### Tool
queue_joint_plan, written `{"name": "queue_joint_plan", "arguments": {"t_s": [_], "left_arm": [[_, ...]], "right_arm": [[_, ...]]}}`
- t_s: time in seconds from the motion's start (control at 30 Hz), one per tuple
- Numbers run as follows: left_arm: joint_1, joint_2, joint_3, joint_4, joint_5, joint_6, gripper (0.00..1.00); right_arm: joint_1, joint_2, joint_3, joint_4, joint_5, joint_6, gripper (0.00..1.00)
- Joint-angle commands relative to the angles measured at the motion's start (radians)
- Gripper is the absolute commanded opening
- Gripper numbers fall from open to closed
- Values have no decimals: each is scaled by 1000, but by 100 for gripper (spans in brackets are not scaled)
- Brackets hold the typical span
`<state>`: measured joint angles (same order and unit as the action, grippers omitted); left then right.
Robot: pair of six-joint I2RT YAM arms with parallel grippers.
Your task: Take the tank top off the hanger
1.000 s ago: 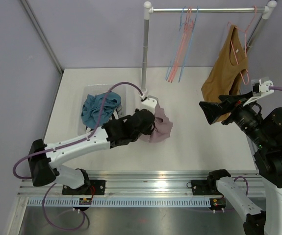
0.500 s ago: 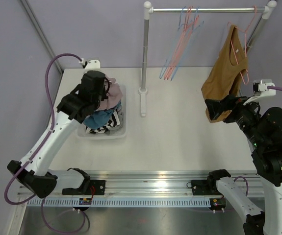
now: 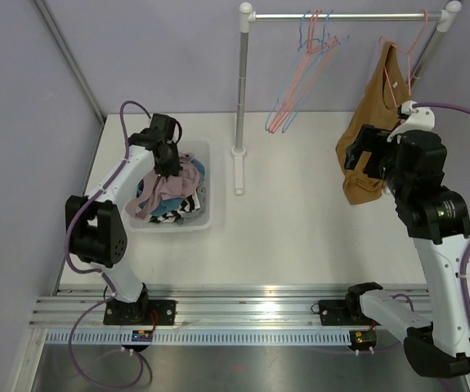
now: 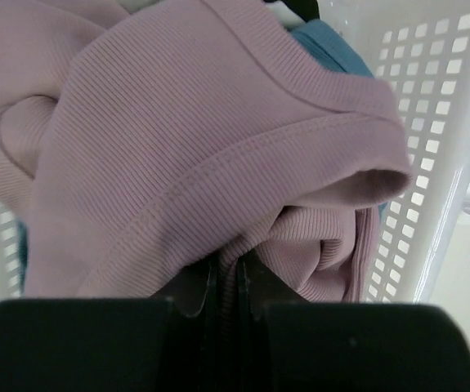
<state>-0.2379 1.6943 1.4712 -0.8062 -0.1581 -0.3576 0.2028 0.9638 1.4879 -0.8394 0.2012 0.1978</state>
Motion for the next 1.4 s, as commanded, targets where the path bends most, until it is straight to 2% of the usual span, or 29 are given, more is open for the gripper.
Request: {"name": "queue_joint_plan", "arguments": {"t_s": [0.0,0.07,0.2,0.27,0.33,0.37,0.43,0.47,0.53,0.57,0.7,0.8,0.9,1.0,1.1,1.23,1.27,1.37], "left_arm": [[41,71,-15,33,152,-44,5],[48,96,-22,45,215,-50,5],[51,126,-14,35,233,-49,7],[57,117,-6,22,235,-46,16],[63,90,20,-2,217,-40,30],[63,75,32,-31,197,-28,49],[63,32,64,-53,134,-21,69],[64,-26,73,-60,129,-11,83],[66,-80,87,-65,132,0,94],[66,-140,96,-60,144,11,99],[63,-286,83,-27,247,28,99],[28,-423,23,11,287,26,99],[-17,-531,-73,64,287,31,99],[-37,-683,-184,110,322,39,99],[-41,-784,-288,157,360,51,99],[-41,-860,-411,191,342,75,99],[-43,-896,-429,200,332,75,99],[-43,-959,-497,231,341,86,99]], "right_arm": [[-3,-8,20,48,41,11,100],[-2,27,66,46,44,9,99],[-3,104,175,23,-3,5,100],[-3,156,239,19,-34,2,99],[-3,200,329,-12,-40,-9,99],[-5,241,359,-26,-34,-17,100],[-3,272,418,-30,33,-40,100],[-8,294,428,-26,68,-49,100],[-19,312,454,-4,150,-75,100],[-55,340,468,-6,141,-84,99],[-193,435,560,-41,-14,-69,99],[-261,538,699,-87,-29,-125,100],[-293,604,727,-61,-16,-187,99],[-363,690,822,-76,-61,-192,99],[-439,792,888,-90,-196,-235,100],[-471,864,923,-72,-357,-268,99],[-477,880,930,-72,-382,-287,99],[-494,940,966,-57,-460,-284,89]]}}
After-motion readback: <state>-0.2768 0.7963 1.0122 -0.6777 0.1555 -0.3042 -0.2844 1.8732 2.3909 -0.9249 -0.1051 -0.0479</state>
